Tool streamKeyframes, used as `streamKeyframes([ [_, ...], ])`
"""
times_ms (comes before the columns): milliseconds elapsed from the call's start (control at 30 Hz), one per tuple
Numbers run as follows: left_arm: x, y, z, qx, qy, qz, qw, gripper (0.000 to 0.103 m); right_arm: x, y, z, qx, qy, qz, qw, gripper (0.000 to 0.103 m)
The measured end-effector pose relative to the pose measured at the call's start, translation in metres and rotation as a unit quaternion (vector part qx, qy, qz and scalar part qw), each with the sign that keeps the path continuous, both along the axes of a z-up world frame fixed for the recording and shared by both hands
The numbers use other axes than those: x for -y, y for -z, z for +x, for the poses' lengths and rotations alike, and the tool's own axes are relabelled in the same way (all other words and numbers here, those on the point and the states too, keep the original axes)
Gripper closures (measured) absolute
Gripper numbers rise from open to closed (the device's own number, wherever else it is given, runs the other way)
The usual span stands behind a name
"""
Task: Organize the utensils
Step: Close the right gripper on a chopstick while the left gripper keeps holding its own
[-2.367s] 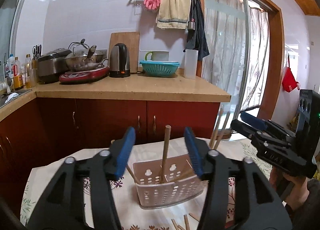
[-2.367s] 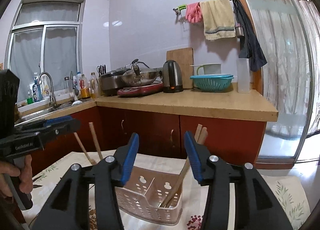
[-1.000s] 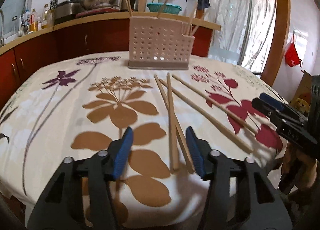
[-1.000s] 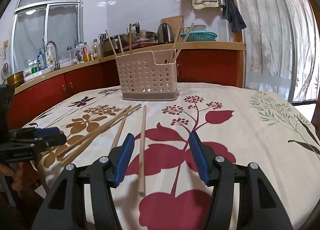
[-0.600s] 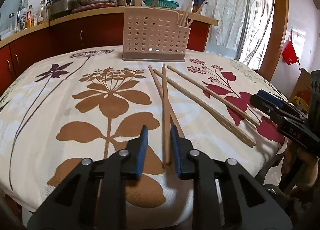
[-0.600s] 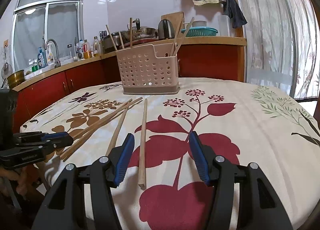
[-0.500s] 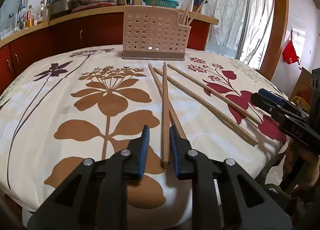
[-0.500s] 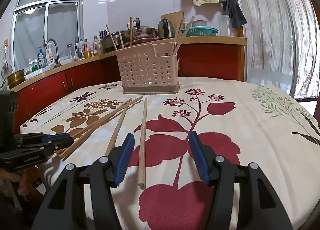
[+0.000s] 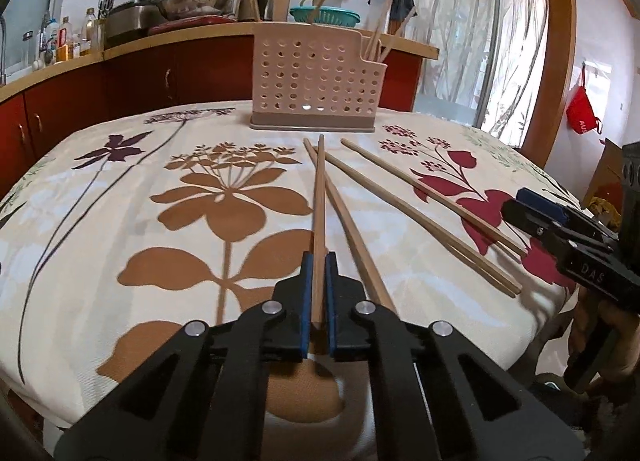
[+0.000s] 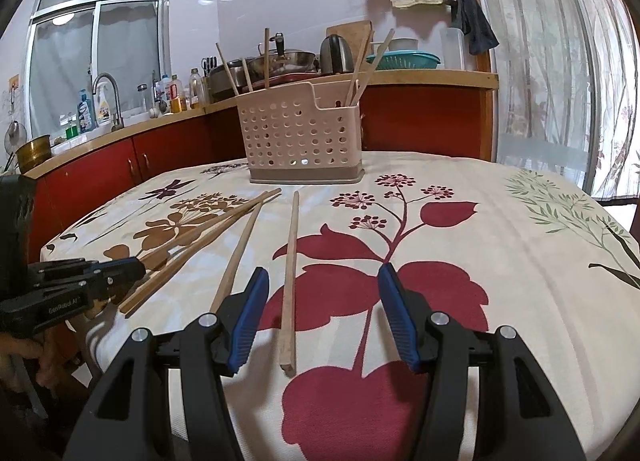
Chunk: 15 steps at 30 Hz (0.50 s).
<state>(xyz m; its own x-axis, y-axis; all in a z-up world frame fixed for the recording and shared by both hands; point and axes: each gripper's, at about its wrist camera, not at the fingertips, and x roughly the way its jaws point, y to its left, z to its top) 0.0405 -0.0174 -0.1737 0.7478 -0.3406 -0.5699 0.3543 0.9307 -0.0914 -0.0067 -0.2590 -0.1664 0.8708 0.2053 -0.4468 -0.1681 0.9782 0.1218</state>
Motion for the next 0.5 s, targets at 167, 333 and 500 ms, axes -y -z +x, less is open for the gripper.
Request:
streamKeyframes([
  [167, -0.0063, 0.0021, 0.002, -0.001, -0.009, -0.002, 1.0, 0.096, -0.0029, 0.0024, 0.0004, -0.003, -0.007, -0.002, 1.0, 0.047],
  [333, -0.0088, 0.0051, 0.0043, 0.002, -0.014, -0.006, 0.9999, 0.096, -0.0041, 0.0033, 0.0006, -0.005, -0.009, -0.002, 1.0, 0.047],
  [500, -0.01, 0.0068, 0.0037, 0.01, -0.014, -0.011, 0.9998, 0.096, -0.0043, 0.0044, 0.0008, -0.007, -0.01, -0.001, 1.0, 0.047],
])
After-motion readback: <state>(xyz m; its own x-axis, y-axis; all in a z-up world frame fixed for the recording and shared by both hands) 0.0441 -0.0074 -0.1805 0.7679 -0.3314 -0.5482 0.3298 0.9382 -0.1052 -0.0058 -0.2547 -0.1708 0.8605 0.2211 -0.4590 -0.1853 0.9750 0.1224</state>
